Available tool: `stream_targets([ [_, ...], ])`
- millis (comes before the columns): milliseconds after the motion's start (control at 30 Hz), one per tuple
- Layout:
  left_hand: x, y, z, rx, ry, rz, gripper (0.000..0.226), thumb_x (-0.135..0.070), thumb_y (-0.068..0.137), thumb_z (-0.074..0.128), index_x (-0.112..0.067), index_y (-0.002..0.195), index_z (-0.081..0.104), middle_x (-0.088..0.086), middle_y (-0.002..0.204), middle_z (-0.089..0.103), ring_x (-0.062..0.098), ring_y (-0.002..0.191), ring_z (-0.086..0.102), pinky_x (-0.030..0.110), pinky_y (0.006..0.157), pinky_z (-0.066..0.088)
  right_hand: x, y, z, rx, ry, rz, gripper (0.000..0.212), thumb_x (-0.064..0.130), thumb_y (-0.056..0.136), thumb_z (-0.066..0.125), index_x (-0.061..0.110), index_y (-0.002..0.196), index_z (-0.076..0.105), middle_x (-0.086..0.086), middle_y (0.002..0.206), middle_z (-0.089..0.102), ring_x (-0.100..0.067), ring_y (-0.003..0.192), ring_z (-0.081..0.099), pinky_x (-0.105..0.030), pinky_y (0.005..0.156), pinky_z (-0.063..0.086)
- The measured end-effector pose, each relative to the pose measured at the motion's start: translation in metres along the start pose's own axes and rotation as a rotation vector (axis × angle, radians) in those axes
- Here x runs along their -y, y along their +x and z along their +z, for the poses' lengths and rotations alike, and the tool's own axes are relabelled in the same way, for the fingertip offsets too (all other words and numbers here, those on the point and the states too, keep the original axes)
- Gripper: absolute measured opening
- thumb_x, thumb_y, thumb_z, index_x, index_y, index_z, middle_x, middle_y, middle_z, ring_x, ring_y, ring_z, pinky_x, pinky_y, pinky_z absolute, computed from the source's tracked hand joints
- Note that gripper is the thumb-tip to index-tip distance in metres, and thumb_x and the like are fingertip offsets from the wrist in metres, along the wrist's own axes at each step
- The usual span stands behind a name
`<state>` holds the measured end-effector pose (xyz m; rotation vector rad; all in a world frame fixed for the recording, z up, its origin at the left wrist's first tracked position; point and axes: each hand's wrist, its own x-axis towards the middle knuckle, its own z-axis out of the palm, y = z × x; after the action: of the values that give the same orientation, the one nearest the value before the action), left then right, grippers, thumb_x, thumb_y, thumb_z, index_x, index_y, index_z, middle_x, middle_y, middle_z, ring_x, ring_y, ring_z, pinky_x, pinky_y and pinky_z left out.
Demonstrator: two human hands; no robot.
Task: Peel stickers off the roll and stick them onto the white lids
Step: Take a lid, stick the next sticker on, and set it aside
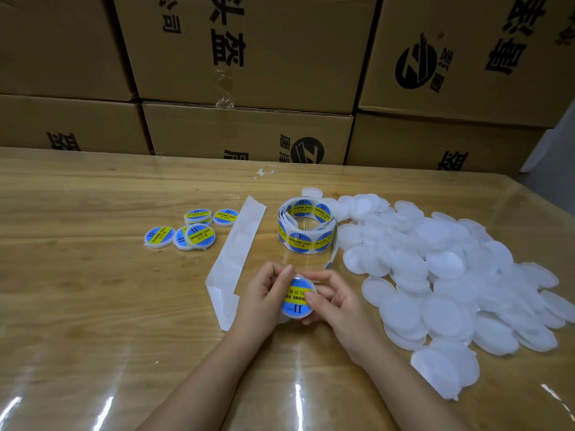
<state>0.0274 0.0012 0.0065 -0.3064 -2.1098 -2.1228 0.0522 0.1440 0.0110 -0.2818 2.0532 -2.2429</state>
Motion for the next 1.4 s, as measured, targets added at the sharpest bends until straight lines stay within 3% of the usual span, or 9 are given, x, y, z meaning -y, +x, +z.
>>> stream_targets([
  [133,0.0,0.0,0.0,0.03,0.016,0.019,0.018,-0.015,0.091,0.057,-0.02,0.074,0.06,-0.01,0.059,0.057,0.002,0.06,0.054,0.015,0.058,0.045,-0.002,0.001,-0.001,-0.039,-0.029,-0.003,0.015,0.003,0.095,0.051,0.014,0.104,0.056,0.007,0.068,0.069,0.002,0.054,0.054,-0.011,0.051,0.04],
  [267,0.0,-0.004,0.002,0.088,0.061,0.036,0.015,-0.015,0.086,0.068,-0.029,0.087,0.064,-0.012,0.062,0.051,0.003,0.063,0.052,0.016,0.061,0.046,-0.005,0.003,-0.005,-0.112,0.001,-0.004,0.013,0.007,0.096,0.051,0.017,0.098,0.058,0.007,0.063,0.064,-0.002,0.043,0.04,-0.012,0.042,0.032],
  [367,-0.001,-0.003,0.003,0.078,0.045,0.043,0.031,-0.018,0.075,0.075,-0.032,0.099,0.062,0.0,0.072,0.058,0.001,0.068,0.056,0.013,0.067,0.047,-0.005,0.005,-0.005,-0.158,0.061,-0.019,0.016,0.011,0.097,0.049,0.022,0.103,0.058,0.001,0.075,0.067,-0.009,0.046,0.048,-0.018,0.044,0.04],
  [467,0.001,-0.002,0.002,0.066,0.009,0.058,0.043,-0.018,0.069,0.073,-0.029,0.107,0.058,-0.01,0.069,0.057,0.0,0.069,0.055,0.013,0.07,0.046,-0.004,0.007,-0.006,-0.135,0.189,-0.039,0.027,0.017,0.093,0.05,0.022,0.119,0.054,-0.004,0.091,0.071,-0.016,0.061,0.064,-0.023,0.053,0.05],
  [600,0.005,0.002,-0.002,0.014,-0.082,0.023,0.03,-0.022,0.071,0.08,-0.022,0.097,0.064,-0.007,0.075,0.064,0.007,0.074,0.06,0.019,0.072,0.049,-0.003,0.007,-0.008,-0.103,0.179,-0.018,0.022,0.002,0.095,0.048,0.012,0.113,0.054,-0.007,0.088,0.073,-0.017,0.068,0.069,-0.023,0.058,0.053],
  [767,0.001,0.003,-0.003,0.054,-0.075,0.039,0.011,-0.03,0.075,0.067,-0.025,0.082,0.073,-0.002,0.085,0.07,0.005,0.082,0.064,0.013,0.074,0.047,-0.004,0.007,-0.009,-0.105,0.134,0.01,0.017,-0.008,0.09,0.052,0.006,0.099,0.056,-0.005,0.078,0.072,-0.014,0.068,0.068,-0.021,0.06,0.053],
  [1033,0.0,0.001,-0.001,0.092,0.039,0.081,0.018,-0.033,0.083,0.055,-0.028,0.077,0.071,-0.009,0.077,0.065,0.0,0.08,0.058,0.011,0.076,0.042,-0.003,0.008,-0.009,-0.138,0.192,0.045,0.007,0.002,0.086,0.062,0.001,0.092,0.059,-0.01,0.073,0.07,-0.016,0.061,0.068,-0.021,0.055,0.053],
  [1200,-0.001,-0.001,0.001,0.107,0.05,0.095,0.019,-0.033,0.085,0.052,-0.026,0.077,0.068,-0.014,0.077,0.066,-0.002,0.077,0.058,0.01,0.074,0.042,0.0,0.008,-0.008,-0.145,0.245,0.067,0.032,0.028,0.078,0.06,0.0,0.094,0.057,-0.012,0.073,0.07,-0.018,0.058,0.068,-0.021,0.051,0.053],
  [1400,-0.001,0.0,0.002,0.125,0.001,0.017,0.016,-0.031,0.076,0.067,-0.018,0.085,0.068,0.001,0.085,0.07,0.005,0.08,0.063,0.016,0.074,0.048,-0.003,0.008,-0.009,-0.111,0.28,0.041,0.017,0.01,0.093,0.05,0.005,0.109,0.054,-0.012,0.081,0.072,-0.019,0.066,0.07,-0.022,0.057,0.055],
])
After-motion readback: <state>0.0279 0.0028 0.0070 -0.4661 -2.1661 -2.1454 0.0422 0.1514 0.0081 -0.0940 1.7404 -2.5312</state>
